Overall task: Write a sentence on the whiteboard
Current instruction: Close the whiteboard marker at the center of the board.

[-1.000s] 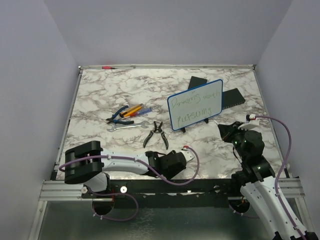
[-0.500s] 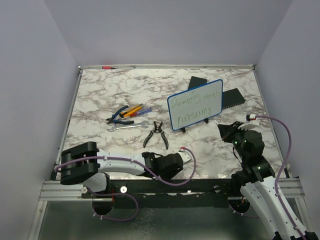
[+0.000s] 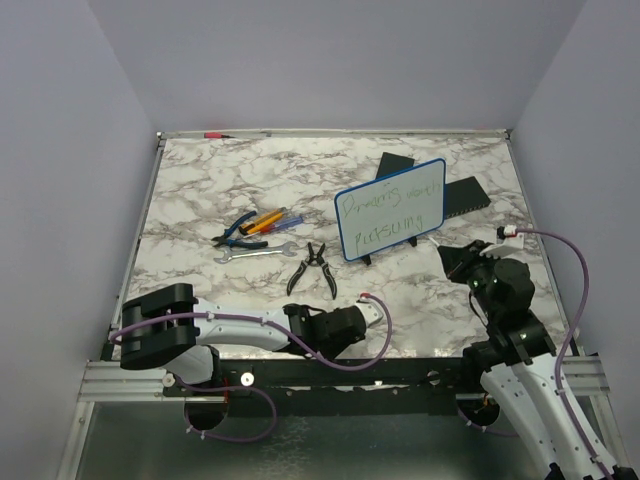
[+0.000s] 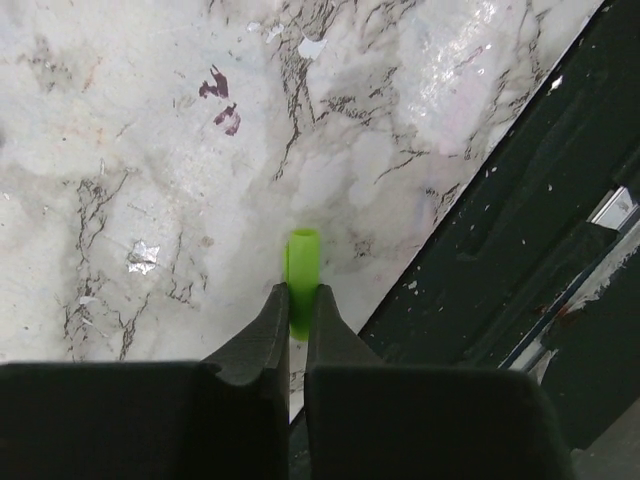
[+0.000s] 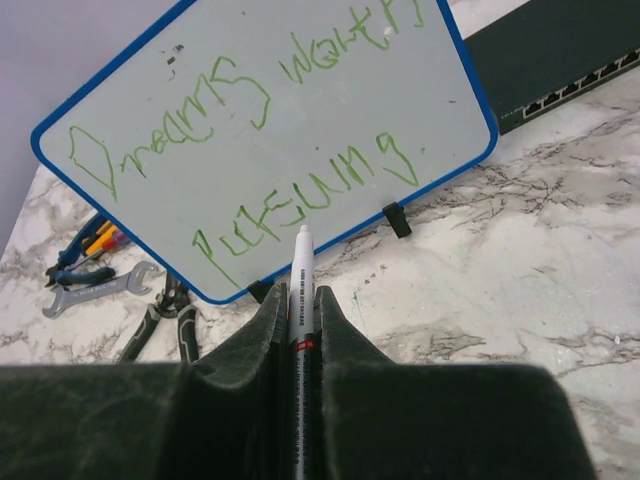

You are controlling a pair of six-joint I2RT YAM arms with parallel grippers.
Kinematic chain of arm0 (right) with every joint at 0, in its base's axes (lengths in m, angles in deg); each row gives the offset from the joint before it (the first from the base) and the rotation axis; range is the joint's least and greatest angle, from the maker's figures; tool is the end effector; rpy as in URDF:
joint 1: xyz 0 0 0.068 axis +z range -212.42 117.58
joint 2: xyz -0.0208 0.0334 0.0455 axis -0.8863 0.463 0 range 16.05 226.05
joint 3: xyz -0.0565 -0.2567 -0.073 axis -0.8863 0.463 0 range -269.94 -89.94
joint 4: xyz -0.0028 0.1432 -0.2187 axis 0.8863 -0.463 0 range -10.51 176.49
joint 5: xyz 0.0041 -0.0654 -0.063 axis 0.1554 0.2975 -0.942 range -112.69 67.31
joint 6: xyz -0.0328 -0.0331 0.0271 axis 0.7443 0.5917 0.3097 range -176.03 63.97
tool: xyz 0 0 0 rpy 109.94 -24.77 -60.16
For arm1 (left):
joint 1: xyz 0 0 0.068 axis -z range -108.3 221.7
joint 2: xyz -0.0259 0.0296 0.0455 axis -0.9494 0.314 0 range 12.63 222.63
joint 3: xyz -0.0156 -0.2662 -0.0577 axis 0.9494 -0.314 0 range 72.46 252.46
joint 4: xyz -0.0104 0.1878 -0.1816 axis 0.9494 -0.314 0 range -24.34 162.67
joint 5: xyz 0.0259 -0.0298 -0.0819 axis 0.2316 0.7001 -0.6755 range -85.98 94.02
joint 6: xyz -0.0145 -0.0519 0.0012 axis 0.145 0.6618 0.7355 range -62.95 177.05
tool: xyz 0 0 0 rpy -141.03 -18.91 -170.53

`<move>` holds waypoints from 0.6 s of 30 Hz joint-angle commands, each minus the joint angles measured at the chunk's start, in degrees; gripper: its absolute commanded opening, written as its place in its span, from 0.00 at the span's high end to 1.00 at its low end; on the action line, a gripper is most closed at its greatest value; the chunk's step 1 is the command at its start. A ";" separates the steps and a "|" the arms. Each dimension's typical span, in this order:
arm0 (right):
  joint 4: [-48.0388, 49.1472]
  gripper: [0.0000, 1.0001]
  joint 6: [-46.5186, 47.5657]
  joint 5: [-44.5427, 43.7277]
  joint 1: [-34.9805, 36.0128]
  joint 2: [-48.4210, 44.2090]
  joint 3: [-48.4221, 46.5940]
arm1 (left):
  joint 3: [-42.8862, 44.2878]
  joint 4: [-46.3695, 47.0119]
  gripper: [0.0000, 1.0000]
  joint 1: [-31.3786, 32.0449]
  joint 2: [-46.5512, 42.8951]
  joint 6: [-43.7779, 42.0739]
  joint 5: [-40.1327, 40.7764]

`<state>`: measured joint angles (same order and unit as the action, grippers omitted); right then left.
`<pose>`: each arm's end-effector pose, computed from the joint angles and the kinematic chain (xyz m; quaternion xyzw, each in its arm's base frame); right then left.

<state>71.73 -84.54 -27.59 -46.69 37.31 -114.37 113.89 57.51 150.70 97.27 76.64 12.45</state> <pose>0.1187 0.0303 0.2607 0.1130 0.7664 0.2071 0.5975 0.0570 -0.2663 0.1594 0.4581 0.8434 -0.1600 0.2309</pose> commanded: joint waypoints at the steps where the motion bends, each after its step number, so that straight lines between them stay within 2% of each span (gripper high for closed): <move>1: -5.34 0.98 -1.00 3.11 -0.19 0.87 -4.23 | -0.24 0.40 1.00 0.36 0.24 -0.55 4.57; 4: -8.52 0.98 -0.92 6.74 -0.17 2.18 -6.63 | 0.28 3.69 1.00 0.13 -1.61 -1.23 9.75; 7: -11.44 0.98 0.51 12.63 -0.18 3.88 -10.20 | 2.05 4.78 1.00 -2.53 -4.57 -4.21 11.13; 13: -16.99 0.97 1.90 24.61 -0.17 9.26 -17.60 | 5.53 3.66 1.00 -14.85 -13.72 -10.84 0.36; 18: -16.66 0.96 2.16 39.08 -0.17 15.82 -20.47 | 5.11 1.66 1.00 -18.92 -20.93 -19.07 -7.78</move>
<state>58.29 -83.52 -3.77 -46.69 48.65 -132.42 118.91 59.96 133.50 82.01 66.17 13.96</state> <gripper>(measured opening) 0.110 0.025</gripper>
